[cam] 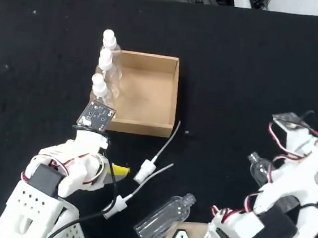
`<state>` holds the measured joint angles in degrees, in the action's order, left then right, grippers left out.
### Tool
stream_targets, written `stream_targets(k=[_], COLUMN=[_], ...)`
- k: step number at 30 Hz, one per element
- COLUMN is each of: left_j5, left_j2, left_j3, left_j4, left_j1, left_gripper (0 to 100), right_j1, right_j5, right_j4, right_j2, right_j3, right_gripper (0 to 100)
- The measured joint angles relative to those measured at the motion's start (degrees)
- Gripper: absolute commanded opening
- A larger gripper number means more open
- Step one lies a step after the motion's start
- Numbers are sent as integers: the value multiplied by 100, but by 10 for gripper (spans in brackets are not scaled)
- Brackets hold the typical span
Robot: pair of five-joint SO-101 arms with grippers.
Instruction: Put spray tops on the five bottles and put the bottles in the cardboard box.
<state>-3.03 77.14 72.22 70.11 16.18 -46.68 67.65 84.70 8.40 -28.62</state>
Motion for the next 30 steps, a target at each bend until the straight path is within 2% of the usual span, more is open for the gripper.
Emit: stream_targets(k=[5, 8, 13, 19, 27, 30], left_j5=[0, 0, 0, 0, 0, 0], left_j2=[0, 0, 0, 0, 0, 0], left_j3=[0, 0, 0, 0, 0, 0], left_j4=[0, 0, 0, 0, 0, 0], left_j1=[0, 0, 0, 0, 0, 0], left_gripper=[333, 333, 333, 333, 333, 333], right_j1=[738, 941, 967, 738, 571, 571], right_j5=[0, 35, 422, 554, 870, 888], right_j4=[-9, -633, -1310, -1776, -1952, -2092], right_j2=[35, 35, 35, 35, 35, 35], right_j3=[-53, -431, -1143, -1187, -1600, -1688], right_gripper=[356, 356, 356, 356, 355, 299])
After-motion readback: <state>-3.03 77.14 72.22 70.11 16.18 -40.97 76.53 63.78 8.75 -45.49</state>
